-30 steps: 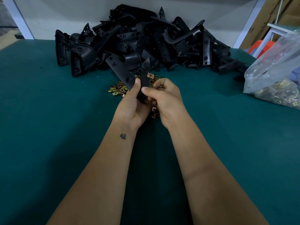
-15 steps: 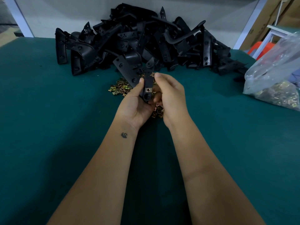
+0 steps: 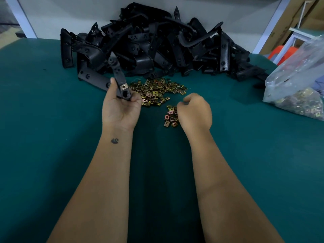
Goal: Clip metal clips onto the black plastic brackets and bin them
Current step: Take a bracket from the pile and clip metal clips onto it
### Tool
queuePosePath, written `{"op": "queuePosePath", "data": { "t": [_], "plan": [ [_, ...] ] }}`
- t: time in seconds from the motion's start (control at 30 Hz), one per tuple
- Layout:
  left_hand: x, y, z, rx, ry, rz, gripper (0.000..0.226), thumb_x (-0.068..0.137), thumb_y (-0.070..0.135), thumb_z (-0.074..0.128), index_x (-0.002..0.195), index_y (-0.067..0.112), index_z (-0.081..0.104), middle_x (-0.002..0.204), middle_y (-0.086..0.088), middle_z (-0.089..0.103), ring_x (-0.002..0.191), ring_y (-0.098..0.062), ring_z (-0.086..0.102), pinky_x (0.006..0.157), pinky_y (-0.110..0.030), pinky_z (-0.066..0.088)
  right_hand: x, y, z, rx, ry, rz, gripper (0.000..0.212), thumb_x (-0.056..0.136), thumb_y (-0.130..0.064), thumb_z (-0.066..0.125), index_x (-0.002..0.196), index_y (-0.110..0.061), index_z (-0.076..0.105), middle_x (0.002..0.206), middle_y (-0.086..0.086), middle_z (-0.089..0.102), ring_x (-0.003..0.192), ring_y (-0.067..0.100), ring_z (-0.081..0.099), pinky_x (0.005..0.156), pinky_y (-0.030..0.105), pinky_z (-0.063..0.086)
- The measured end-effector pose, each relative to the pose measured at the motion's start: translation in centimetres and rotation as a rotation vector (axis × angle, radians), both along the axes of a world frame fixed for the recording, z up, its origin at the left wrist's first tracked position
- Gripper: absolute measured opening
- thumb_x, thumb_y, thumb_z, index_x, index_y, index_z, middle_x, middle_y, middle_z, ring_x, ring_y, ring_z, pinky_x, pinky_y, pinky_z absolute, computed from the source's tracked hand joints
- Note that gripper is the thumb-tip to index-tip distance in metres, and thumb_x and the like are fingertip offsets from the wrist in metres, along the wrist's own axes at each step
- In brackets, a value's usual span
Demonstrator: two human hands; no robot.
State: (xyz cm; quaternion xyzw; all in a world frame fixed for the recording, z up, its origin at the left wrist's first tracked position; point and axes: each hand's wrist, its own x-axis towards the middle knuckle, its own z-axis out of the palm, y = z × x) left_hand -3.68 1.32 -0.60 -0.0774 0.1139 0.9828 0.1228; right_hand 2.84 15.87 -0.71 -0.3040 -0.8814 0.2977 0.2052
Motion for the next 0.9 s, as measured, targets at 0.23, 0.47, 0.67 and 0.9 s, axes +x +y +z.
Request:
{"op": "queuePosePath", "data": {
  "t": [0.23, 0.47, 0.67, 0.9],
  "plan": [
    [-0.6, -0.7, -0.1, 0.051, -0.021, 0.038, 0.017, 0.098, 0.021, 0.059, 0.086, 0.01, 0.054, 0.069, 0.0, 0.044, 0.057, -0.009, 0.036, 0.055, -0.02, 0.03, -1.2, -2.3, -0.7, 0.418, 0.059, 0.279, 0.03, 0.095, -0.026, 0.053, 0.12, -0.021, 0.068, 0.113, 0.001, 0.061, 0.112, 0.024, 0.045, 0.09, 0.032, 0.034],
    [-0.4, 0.0, -0.1, -0.012, 0.001, -0.007, 0.018, 0.099, 0.021, 0.056, 0.085, 0.01, 0.053, 0.069, 0.0, 0.043, 0.055, -0.008, 0.034, 0.055, -0.02, 0.028, -2.2, -2.7, -1.4, 0.473, -0.037, 0.268, 0.026, 0.095, -0.035, 0.059, 0.113, -0.021, 0.071, 0.114, 0.004, 0.062, 0.113, 0.026, 0.046, 0.089, 0.035, 0.035],
    [-0.4, 0.2, -0.3, -0.06, 0.014, -0.029, 0.015, 0.099, 0.021, 0.056, 0.088, 0.011, 0.053, 0.07, 0.001, 0.043, 0.054, -0.008, 0.034, 0.052, -0.02, 0.03, -1.8, -2.4, -1.2, 0.299, 0.092, 0.264, 0.012, 0.092, -0.015, 0.061, 0.1, -0.018, 0.07, 0.101, -0.002, 0.069, 0.105, 0.023, 0.054, 0.088, 0.032, 0.04],
    [0.3, 1.2, 0.1, -0.381, 0.105, -0.138, 0.017, 0.1, 0.02, 0.056, 0.083, 0.016, 0.057, 0.058, 0.006, 0.06, 0.047, -0.005, 0.048, 0.048, -0.017, 0.033, -1.0, -2.2, 0.3, -0.548, 0.48, 0.3, 0.021, 0.089, -0.004, 0.067, 0.089, -0.025, 0.071, 0.087, -0.012, 0.071, 0.083, -0.003, 0.065, 0.074, 0.01, 0.049]
  ]
}}
